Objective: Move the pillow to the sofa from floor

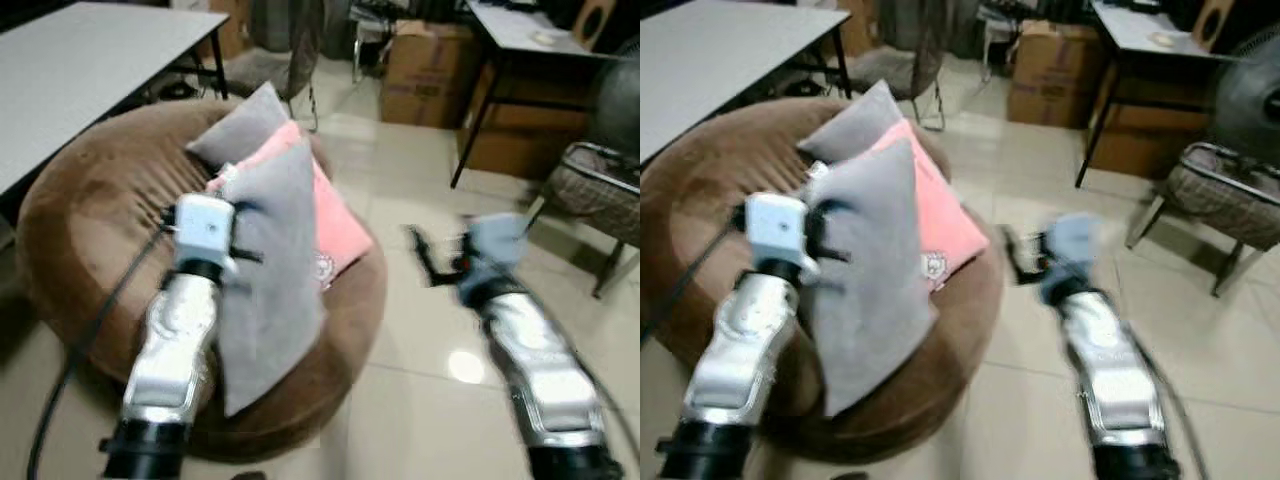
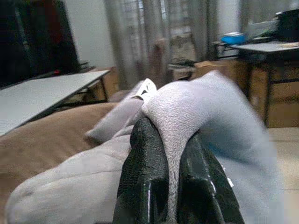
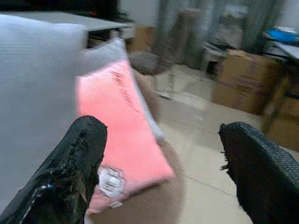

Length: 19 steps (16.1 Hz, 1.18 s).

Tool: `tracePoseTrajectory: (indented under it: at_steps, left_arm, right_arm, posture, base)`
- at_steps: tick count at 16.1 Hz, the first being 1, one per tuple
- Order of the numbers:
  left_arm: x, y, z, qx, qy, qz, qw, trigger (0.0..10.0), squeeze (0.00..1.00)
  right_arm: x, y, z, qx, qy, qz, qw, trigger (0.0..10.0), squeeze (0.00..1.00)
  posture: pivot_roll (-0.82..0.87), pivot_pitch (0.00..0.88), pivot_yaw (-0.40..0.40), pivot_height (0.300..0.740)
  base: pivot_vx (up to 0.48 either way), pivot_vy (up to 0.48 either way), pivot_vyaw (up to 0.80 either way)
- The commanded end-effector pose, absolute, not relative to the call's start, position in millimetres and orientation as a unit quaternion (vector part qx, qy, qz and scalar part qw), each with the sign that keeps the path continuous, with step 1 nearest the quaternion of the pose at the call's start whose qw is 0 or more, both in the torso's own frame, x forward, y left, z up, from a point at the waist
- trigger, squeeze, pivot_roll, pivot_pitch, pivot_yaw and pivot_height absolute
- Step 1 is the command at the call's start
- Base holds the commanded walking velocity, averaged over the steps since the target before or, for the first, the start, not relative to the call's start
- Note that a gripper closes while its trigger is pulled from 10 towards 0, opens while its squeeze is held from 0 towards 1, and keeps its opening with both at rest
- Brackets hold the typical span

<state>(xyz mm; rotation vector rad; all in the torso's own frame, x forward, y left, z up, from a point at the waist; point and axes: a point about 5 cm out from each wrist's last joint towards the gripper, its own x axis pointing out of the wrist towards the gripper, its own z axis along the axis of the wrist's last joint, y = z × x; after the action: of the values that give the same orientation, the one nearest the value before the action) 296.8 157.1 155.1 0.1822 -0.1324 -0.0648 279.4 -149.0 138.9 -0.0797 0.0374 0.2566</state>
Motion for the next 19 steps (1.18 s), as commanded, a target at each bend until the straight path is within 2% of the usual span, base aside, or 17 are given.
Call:
tracePoseTrajectory:
  at_steps: [1,4,14,16,19]
  left_arm:
    - [299,151,169,0.085,-0.104,-0.043,0.990,10.0,0.00]
    - [299,150,169,0.084,-0.104,-0.044,0.990,10.0,0.00]
    - [304,148,165,0.082,-0.096,-0.049,0.991,10.0,0.00]
    - [312,140,162,0.081,-0.078,-0.072,0.991,10.0,0.00]
    - [323,138,180,0.072,-0.097,-0.071,0.990,10.0,0.00]
  right_arm:
    - [281,-154,145,-0.052,0.007,0.125,0.991,10.0,0.00]
    - [281,-152,143,-0.053,0.010,0.130,0.990,10.0,0.00]
    - [281,-151,139,-0.051,0.018,0.139,0.989,10.0,0.00]
    - [278,-149,144,-0.054,0.011,0.190,0.980,10.0,0.00]
    - [274,-150,146,-0.072,0.016,0.235,0.969,10.0,0.00]
  posture:
    - [0.01,0.000,0.007,0.740]
    - [0.01,0.000,0.006,0.740]
    - [0.01,0.000,0.006,0.740]
    - [0.00,0.000,0.010,0.740]
    - [-0.01,0.000,0.013,0.740]
  base:
    - [0.341,0.000,0.80]
    - [0.345,0.000,0.80]
    - [0.325,0.000,0.00]
    - [0.000,0.000,0.00]
    - [0.000,0.000,0.00]
